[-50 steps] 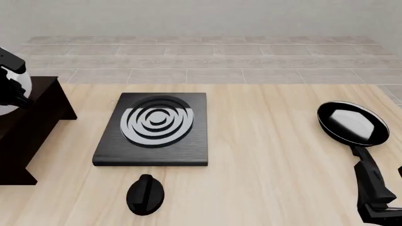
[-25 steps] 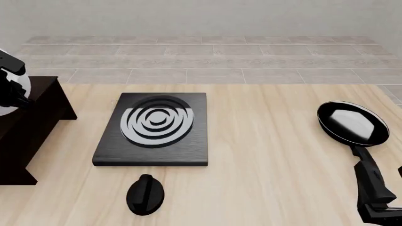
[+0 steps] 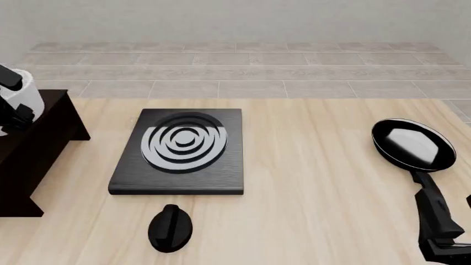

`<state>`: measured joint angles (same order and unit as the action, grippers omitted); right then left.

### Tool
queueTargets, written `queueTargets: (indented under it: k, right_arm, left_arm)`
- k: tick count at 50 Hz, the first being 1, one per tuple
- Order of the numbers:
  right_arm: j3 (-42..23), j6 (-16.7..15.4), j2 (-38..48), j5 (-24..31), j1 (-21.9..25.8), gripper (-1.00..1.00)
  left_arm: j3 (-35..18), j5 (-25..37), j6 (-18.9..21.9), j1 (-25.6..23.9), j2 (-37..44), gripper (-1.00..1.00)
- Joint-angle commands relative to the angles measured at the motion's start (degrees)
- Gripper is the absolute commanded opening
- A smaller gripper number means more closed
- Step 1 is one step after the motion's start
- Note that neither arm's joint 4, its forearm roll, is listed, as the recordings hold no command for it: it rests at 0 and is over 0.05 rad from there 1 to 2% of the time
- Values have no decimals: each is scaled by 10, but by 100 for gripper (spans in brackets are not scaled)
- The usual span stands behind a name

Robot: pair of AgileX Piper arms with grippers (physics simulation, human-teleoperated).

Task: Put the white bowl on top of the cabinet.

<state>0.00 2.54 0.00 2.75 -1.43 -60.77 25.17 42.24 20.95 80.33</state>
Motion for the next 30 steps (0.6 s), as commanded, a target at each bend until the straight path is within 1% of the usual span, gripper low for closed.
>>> queueTargets:
  k: [1, 13, 20, 23, 26, 28, 30]
  right_arm:
    - [0, 0, 0, 0, 0, 100]
    - [0, 0, 0, 0, 0, 100]
    - [0, 0, 0, 0, 0, 100]
    - [0, 0, 0, 0, 0, 100]
    - [0, 0, 0, 0, 0, 100]
    - [0, 0, 0, 0, 0, 100]
    - [0, 0, 0, 0, 0, 100]
  left_arm:
    - [5, -1, -2, -9, -18, 100]
    - [7, -19, -8, -25, -48, 100]
    - [6, -18, -23, -35, -71, 100]
    - [29, -60, -43, -40, -109, 100]
    - [43, -74, -40, -43, -126, 100]
    - [47, -84, -46, -45, -147, 100]
    - [55, -99, -33, -44, -168, 100]
